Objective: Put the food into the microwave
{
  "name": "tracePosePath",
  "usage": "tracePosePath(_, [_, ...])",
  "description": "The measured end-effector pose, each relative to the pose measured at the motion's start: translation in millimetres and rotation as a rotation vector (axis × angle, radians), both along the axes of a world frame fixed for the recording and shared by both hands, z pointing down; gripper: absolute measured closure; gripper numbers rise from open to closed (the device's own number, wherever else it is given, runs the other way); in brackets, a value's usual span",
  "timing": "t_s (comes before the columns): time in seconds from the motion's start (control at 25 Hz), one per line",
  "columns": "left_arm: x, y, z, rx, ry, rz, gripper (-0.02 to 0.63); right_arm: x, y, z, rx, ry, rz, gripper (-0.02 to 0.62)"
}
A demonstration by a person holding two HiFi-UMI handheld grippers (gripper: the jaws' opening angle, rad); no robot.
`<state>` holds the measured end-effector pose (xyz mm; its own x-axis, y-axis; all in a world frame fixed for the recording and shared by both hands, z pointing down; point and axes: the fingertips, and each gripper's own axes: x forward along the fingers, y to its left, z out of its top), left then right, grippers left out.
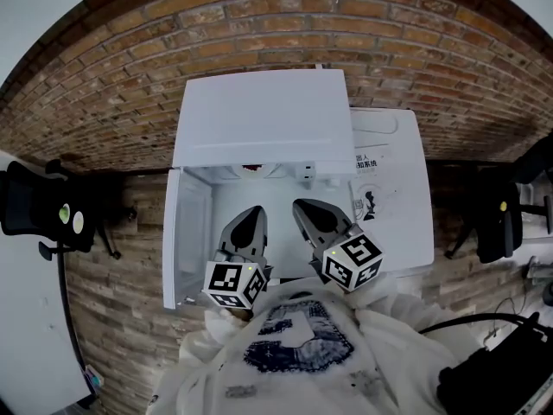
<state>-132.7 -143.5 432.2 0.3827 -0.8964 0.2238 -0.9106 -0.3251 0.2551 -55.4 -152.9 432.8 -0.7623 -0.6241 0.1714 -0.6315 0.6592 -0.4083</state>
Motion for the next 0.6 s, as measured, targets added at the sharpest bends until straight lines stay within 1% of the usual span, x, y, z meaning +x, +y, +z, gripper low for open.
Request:
tracePosePath(0.24, [0.9, -1.9, -9.2, 0.033, -0.054, -0.010, 0.598, 1.1, 0.6, -8.6, 0.041, 0.017, -0.003, 0.578])
tracePosePath(0.6, [-1.5, -4.7, -7.9, 0.029, -0.060, -0.020, 0.598, 0.0, -1.8, -11.3, 0.061, 0.030, 0.001, 0.581])
